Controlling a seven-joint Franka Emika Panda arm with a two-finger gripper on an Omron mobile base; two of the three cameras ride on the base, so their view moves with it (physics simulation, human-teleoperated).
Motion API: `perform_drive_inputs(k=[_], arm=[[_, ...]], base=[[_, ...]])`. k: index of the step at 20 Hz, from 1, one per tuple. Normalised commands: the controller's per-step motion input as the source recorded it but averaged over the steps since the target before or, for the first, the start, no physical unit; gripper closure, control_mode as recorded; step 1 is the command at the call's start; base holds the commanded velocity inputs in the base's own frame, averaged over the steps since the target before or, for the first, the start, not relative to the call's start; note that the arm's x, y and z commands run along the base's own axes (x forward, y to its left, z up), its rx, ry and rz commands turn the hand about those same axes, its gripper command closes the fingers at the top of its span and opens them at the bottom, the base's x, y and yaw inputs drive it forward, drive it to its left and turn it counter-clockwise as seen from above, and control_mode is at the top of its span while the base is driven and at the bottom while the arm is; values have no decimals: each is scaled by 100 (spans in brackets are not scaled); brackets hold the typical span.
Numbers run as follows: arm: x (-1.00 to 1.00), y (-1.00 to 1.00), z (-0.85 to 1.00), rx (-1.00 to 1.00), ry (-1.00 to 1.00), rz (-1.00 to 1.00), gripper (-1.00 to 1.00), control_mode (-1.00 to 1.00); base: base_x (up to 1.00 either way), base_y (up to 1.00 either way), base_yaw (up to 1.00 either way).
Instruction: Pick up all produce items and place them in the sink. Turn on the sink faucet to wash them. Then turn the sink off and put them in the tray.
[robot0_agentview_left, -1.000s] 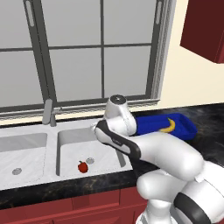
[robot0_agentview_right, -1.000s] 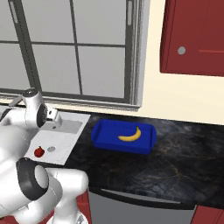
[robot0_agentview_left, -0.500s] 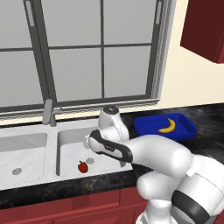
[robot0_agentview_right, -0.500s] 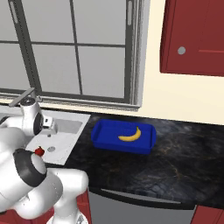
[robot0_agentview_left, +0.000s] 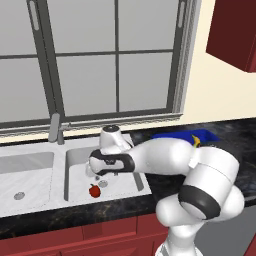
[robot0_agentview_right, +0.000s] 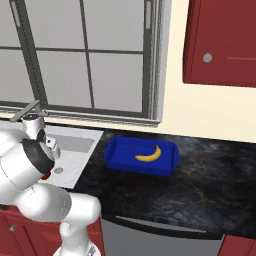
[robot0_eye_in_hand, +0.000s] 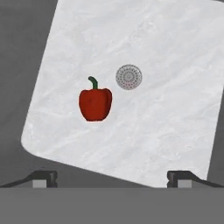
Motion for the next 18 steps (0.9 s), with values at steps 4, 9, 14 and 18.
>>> perform_drive_inputs(k=[4,9,14,18], arm=[[22,8,-43,0,7,0,-100,-100],[28,18,-38,-1,2,0,-100,-100],[35,41,-37,-3,2,0,-100,-100],[27,24,-33,-3,0,0,-100,-100]], base=[[0,0,0],[0,0,0],[0,0,0],[0,0,0]])
